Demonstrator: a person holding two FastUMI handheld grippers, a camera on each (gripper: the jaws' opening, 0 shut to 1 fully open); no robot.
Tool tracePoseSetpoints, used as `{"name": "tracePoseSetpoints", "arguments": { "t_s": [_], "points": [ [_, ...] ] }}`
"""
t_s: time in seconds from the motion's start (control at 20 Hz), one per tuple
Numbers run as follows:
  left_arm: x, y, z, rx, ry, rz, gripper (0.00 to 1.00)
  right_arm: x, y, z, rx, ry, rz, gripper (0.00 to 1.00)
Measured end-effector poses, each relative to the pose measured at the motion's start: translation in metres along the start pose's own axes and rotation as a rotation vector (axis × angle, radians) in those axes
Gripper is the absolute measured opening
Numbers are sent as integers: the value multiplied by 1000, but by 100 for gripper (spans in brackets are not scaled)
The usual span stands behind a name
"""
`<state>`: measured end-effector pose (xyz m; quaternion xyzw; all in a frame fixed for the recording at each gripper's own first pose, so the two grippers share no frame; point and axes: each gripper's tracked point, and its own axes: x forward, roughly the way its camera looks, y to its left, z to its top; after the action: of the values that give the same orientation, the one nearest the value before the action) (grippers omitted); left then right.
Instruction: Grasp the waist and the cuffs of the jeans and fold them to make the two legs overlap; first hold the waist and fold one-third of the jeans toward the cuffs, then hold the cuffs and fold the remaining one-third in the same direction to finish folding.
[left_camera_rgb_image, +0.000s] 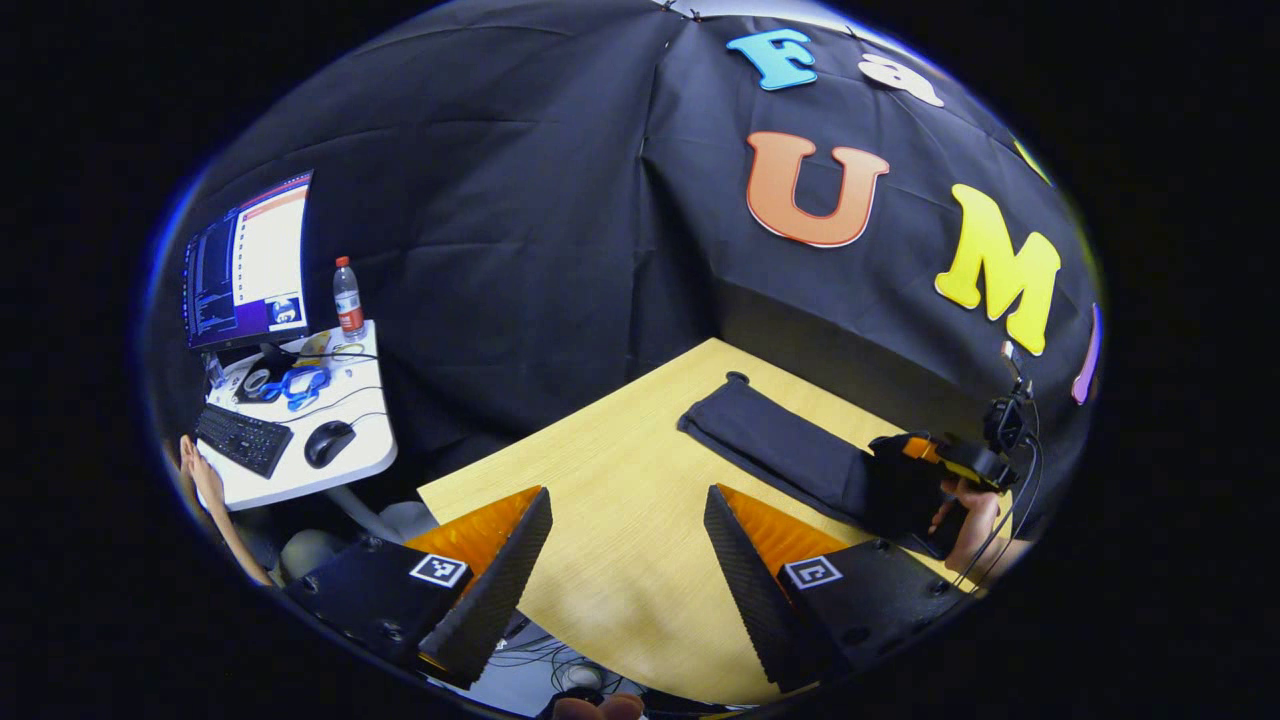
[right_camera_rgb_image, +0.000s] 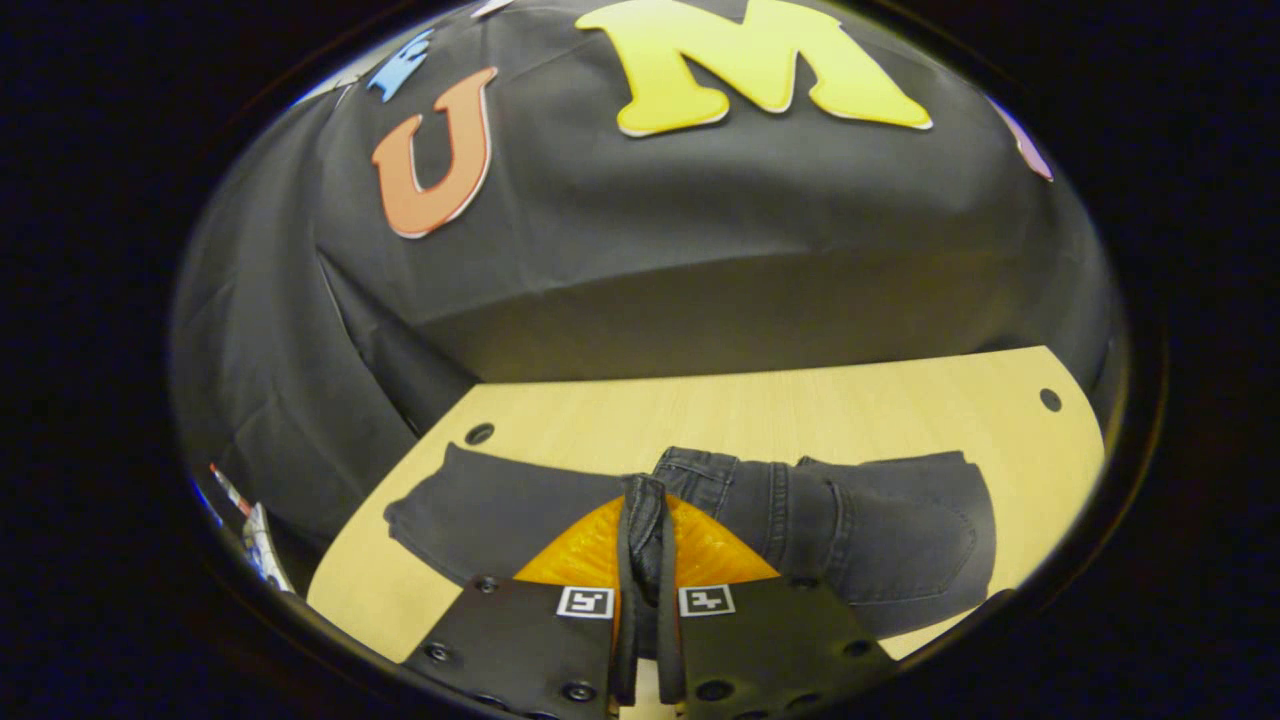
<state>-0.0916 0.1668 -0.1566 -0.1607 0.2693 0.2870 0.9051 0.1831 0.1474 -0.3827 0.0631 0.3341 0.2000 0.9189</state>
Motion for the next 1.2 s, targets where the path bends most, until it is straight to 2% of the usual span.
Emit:
{"name": "tracePoseSetpoints", "arguments": {
  "t_s": [0.05, 0.15, 0.2, 0.3, 0.45, 0.5, 0.7, 0.85, 0.9, 0.95, 1.15, 1.2],
  "points": [
    [-1, 2, -1, -8, 1, 1, 99, 5, 3, -12, -20, 23, -1, 9],
    [-4, 5, -3, -5, 6, 9, 99, 10, 2, -35, -58, 55, -11, 10],
    [-5, 7, -4, -2, 6, 12, 99, 14, 2, -43, -72, 66, -14, 5],
    [-6, 9, -5, -8, 6, 12, 99, 18, 8, -56, -84, 97, 16, 11],
    [-6, 10, -4, -18, 5, 12, 99, 15, 17, -68, -89, 145, 70, 29],
    [-6, 10, -4, -21, 5, 9, 99, 11, 21, -67, -91, 145, 85, 24],
    [-6, 7, -1, -22, -8, -6, 99, -3, 32, -65, -83, 132, 130, 61],
    [-5, -1, 2, -29, -21, -36, 99, -21, 27, -53, -104, 100, 133, 89],
    [-4, -4, 4, -27, -24, -47, 99, -30, 24, -49, -106, 90, 132, 84],
    [-1, -7, 6, -26, -29, -59, 99, -40, 21, -42, -108, 74, 132, 92],
    [17, -32, 19, -45, -42, -132, 99, -90, 14, -8, -142, -2, 141, 91],
    [23, -40, 22, -56, -43, -159, 99, -105, 15, -4, -153, -13, 152, 97]
  ]
}}
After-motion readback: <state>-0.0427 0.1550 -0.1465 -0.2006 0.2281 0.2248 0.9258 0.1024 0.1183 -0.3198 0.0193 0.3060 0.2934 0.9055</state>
